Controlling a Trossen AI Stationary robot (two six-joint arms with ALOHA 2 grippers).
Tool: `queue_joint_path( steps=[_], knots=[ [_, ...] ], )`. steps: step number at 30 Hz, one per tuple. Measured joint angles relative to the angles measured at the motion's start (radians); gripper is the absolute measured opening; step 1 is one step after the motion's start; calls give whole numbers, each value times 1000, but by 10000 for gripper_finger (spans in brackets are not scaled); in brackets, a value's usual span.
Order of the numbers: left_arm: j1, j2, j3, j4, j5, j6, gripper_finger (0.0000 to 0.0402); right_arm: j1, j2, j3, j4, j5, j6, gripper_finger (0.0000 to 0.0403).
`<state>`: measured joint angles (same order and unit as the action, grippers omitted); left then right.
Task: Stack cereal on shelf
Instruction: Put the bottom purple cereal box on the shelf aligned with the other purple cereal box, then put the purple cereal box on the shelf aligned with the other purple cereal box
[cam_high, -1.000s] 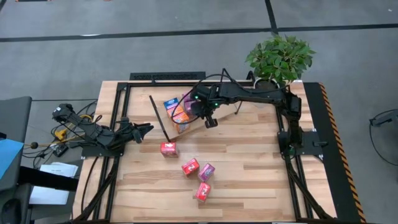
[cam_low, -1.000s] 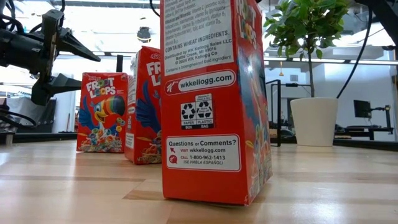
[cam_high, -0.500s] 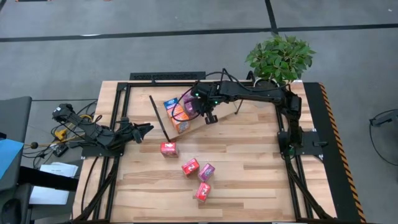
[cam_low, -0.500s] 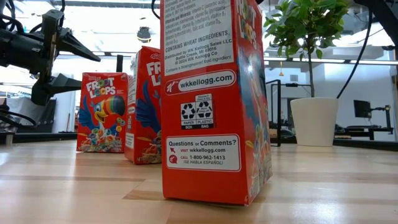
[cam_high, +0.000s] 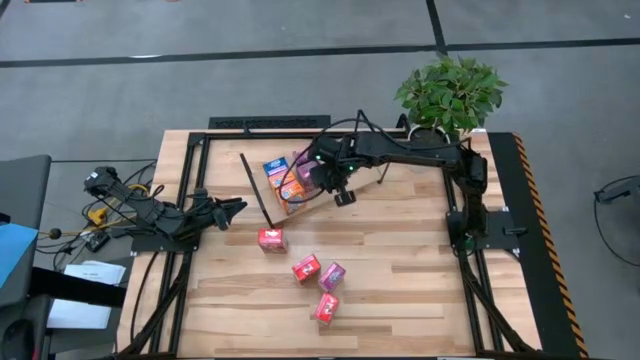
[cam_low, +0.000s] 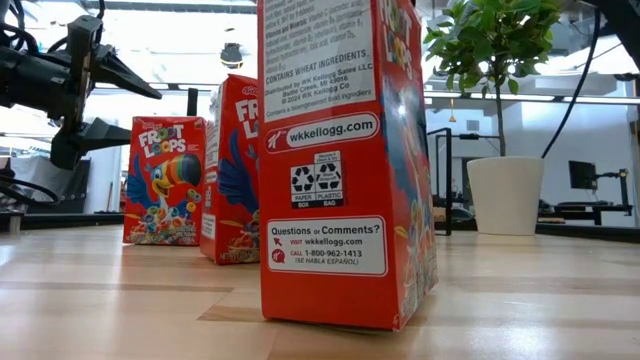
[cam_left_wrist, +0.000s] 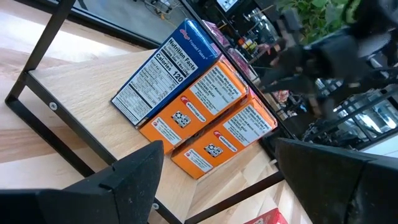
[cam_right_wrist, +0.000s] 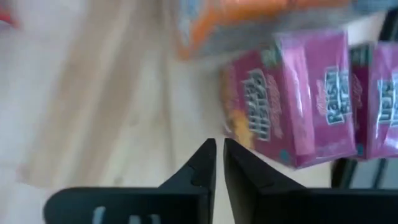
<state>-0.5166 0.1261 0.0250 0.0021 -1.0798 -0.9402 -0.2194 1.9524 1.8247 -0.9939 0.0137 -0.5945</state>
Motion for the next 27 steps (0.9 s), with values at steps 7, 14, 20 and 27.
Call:
queue_joint_path(
  steps=[7, 14, 20, 27],
  knots=[
    [0, 0, 0, 1, 7, 39, 300, 62, -40, 39, -60, -278, 98, 108],
    [0, 0, 0, 16, 123, 56, 300, 211, -67, 38, -85, -326, 153, 225],
    [0, 1, 0, 24, 201, 70, 300, 379, -54, 39, -50, -258, 154, 292],
    [0, 1, 0, 25, 214, 65, 300, 477, -14, 35, -27, -237, 187, 302]
  ],
)
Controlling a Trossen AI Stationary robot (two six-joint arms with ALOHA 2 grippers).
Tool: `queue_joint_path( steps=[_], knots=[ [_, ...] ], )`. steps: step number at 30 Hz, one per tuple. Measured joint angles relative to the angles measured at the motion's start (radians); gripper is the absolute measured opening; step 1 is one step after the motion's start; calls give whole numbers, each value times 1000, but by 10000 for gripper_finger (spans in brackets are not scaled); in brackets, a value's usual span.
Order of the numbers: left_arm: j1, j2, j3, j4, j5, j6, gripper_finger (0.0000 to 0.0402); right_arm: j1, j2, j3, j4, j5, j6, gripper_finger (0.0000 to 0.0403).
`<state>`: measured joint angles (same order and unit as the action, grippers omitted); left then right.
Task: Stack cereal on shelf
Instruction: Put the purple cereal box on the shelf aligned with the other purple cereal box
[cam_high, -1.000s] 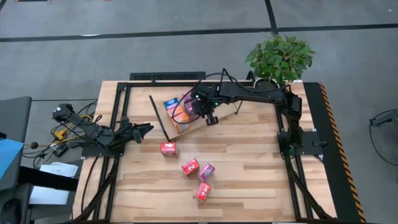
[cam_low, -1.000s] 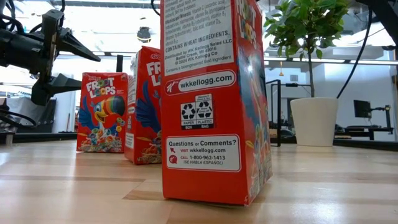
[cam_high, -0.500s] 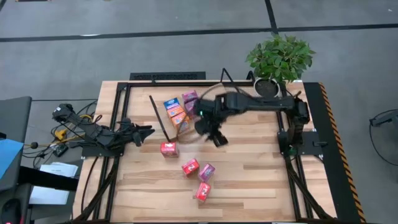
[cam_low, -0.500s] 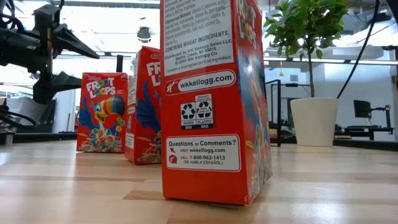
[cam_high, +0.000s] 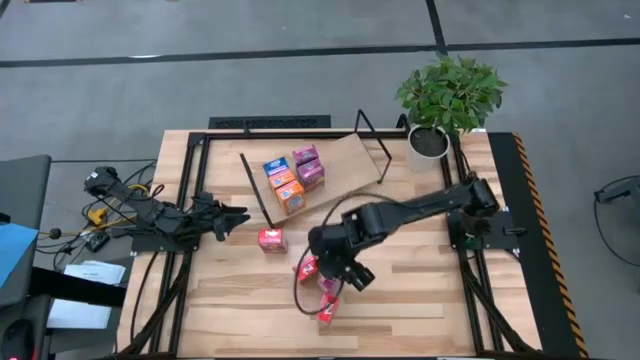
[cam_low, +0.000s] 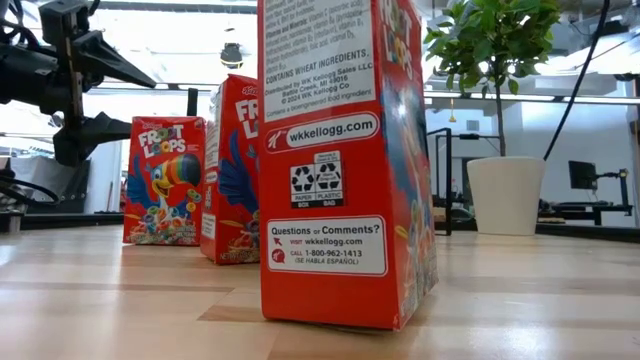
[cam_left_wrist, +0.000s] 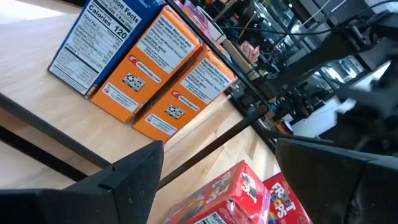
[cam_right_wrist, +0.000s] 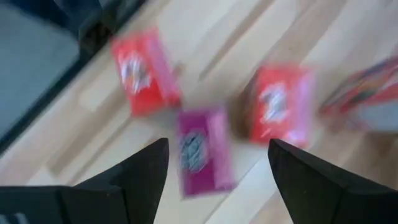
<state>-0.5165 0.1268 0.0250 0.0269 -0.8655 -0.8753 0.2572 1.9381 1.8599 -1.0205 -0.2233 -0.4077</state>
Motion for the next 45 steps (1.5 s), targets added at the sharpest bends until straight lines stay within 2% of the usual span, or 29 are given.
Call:
queue_joint_path(
  steps=[3, 6, 11, 20, 30, 40, 45],
  knots=[
    [0, 5, 0, 0, -4, 0, 300, 35, 38, 2, 8, 4, 18, 302],
    [0, 11, 0, 0, -3, 0, 300, 71, 75, 0, 2, 87, 17, 302],
    [0, 19, 0, 0, 2, -1, 300, 90, 125, 2, 13, 128, 25, 302],
    [0, 36, 0, 1, 22, -17, 300, 87, 112, 6, -7, 200, 79, 302],
    [0, 37, 0, 2, 19, -16, 300, 87, 86, 13, -52, 199, 172, 302],
    [0, 37, 0, 2, 19, -18, 300, 77, 96, 10, -57, 194, 176, 302],
    [0, 37, 0, 1, 19, -18, 300, 67, 94, -34, -38, 188, 194, 302]
  ],
)
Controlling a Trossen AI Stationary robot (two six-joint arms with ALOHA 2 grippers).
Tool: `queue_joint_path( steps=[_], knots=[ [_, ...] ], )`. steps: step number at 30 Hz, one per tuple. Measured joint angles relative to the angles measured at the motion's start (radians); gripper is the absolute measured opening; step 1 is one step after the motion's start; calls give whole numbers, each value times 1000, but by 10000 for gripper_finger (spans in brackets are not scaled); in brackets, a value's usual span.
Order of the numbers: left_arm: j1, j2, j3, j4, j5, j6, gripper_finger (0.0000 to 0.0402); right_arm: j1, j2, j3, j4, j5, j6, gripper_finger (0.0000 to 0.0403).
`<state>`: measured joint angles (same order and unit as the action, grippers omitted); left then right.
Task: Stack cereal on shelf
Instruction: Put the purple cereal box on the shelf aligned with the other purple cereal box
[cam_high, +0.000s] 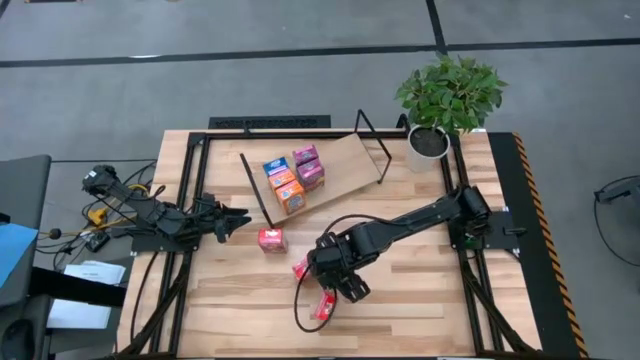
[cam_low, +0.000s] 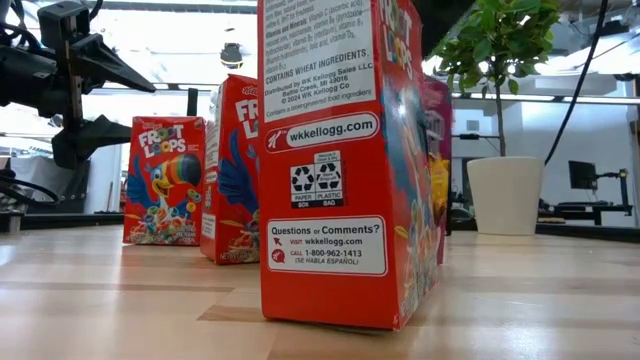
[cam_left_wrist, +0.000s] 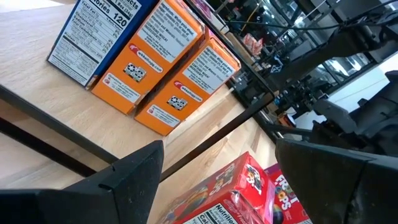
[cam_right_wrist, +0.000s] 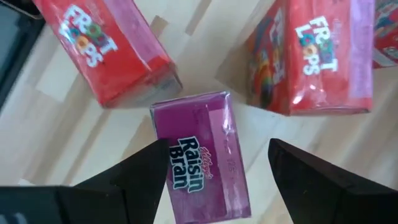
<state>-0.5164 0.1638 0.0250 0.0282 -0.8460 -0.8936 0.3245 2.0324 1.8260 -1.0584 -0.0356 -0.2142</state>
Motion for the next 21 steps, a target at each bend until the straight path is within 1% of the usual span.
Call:
queue_joint_path(
  steps=[4, 13, 19, 21],
  knots=[
    [0, 0, 0, 0, 0, 0, 300, 1, -1, -24, -2, -30, 0, 302],
    [0, 0, 0, 0, -5, 0, 300, -4, -12, -31, 15, -15, 0, 302],
    [0, 0, 0, 0, -6, -6, 300, -6, -12, -31, 5, -15, 5, 302],
    [0, 0, 0, 0, -6, -7, 300, 3, -11, -13, -11, -15, 5, 302]
  ],
)
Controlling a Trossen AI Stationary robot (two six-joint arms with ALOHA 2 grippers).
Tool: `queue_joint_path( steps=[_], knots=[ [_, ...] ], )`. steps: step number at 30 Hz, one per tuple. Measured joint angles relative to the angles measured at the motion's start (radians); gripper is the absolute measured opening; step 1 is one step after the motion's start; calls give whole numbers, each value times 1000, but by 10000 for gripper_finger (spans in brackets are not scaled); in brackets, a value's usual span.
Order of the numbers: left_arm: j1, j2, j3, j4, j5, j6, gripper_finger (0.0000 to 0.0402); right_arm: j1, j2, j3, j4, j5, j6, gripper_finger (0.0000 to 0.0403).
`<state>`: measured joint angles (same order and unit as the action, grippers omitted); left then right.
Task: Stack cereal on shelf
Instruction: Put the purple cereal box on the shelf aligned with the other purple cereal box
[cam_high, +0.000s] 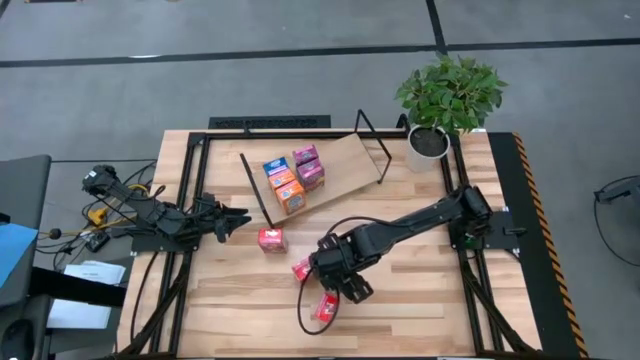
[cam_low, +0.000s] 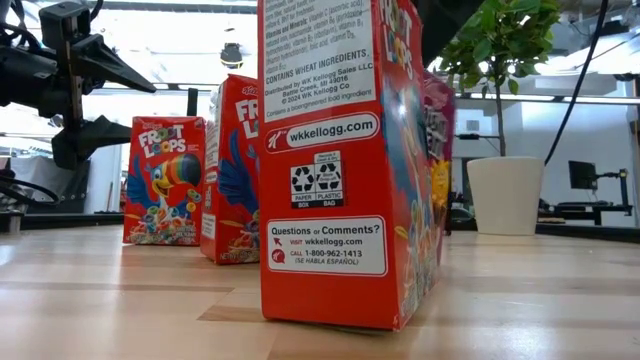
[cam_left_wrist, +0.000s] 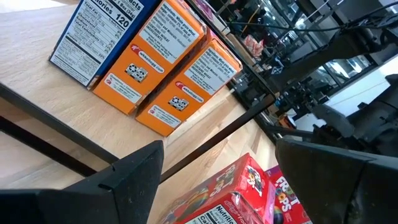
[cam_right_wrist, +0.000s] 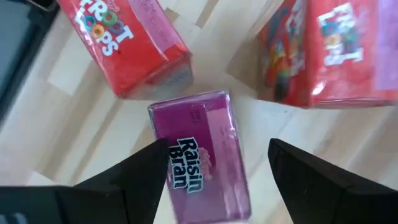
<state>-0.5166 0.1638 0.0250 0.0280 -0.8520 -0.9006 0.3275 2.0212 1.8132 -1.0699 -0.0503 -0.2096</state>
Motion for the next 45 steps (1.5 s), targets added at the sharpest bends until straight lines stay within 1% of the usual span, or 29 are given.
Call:
queue_joint_path(
  steps=[9, 21, 24, 33, 40, 45],
  knots=[
    [0, 0, 0, 0, -5, -1, 300, 12, 0, 95, -45, 56, -8, 302],
    [0, 0, 0, 0, -1, -1, 300, 15, 1, 96, -45, 50, -9, 302],
    [0, 0, 0, 0, 0, -1, 300, 15, 0, 70, -9, 49, -24, 302],
    [0, 0, 0, 0, 0, -1, 300, 26, -1, -3, 22, 38, -35, 302],
    [0, 0, 0, 0, 0, -9, 300, 21, -3, -31, 68, 55, -40, 302],
    [0, 0, 0, 0, 0, -20, 300, 17, -3, -32, 64, 57, -43, 302]
  ],
)
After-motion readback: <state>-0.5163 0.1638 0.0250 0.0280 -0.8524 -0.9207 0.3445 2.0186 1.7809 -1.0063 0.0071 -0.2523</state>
